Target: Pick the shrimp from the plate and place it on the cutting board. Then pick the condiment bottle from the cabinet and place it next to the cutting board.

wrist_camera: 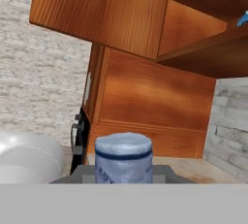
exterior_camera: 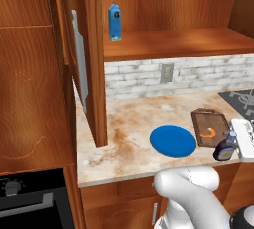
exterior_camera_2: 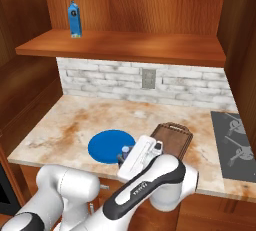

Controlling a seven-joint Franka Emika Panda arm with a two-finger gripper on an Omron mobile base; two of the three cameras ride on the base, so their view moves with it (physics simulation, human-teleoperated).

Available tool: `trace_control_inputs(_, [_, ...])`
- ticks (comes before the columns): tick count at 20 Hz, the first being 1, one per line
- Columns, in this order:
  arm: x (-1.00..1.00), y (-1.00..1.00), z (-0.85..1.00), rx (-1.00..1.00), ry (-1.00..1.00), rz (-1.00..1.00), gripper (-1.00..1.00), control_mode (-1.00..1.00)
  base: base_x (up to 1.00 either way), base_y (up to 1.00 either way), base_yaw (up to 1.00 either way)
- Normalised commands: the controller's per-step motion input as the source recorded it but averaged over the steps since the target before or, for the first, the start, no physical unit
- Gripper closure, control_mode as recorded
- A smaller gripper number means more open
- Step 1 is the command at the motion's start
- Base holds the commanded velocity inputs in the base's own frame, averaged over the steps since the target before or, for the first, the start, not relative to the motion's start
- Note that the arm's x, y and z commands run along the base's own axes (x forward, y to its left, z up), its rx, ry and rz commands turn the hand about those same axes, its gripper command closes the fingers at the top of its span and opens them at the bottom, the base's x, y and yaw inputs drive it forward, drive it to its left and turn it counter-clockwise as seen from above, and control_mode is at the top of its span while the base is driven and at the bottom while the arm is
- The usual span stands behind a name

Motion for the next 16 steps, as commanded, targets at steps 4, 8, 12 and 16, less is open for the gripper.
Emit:
trace_control_inputs(4, [0.05, 0.00, -0.16, 0.00, -0.08, 0.00, 1.00, -1.00, 0.00, 0.00, 0.00])
trace_control_inputs(8, [0.06, 0.00, -0.16, 0.00, -0.07, 0.00, 1.00, -1.00, 0.00, 0.00, 0.00])
trace_control_inputs(12, [0.09, 0.00, -0.15, 0.00, -0.07, 0.00, 1.00, -1.00, 0.00, 0.00, 0.00])
trace_control_inputs(16, [0.10, 0.00, -0.12, 0.00, -0.03, 0.00, 1.00, -1.00, 0.00, 0.00, 0.00])
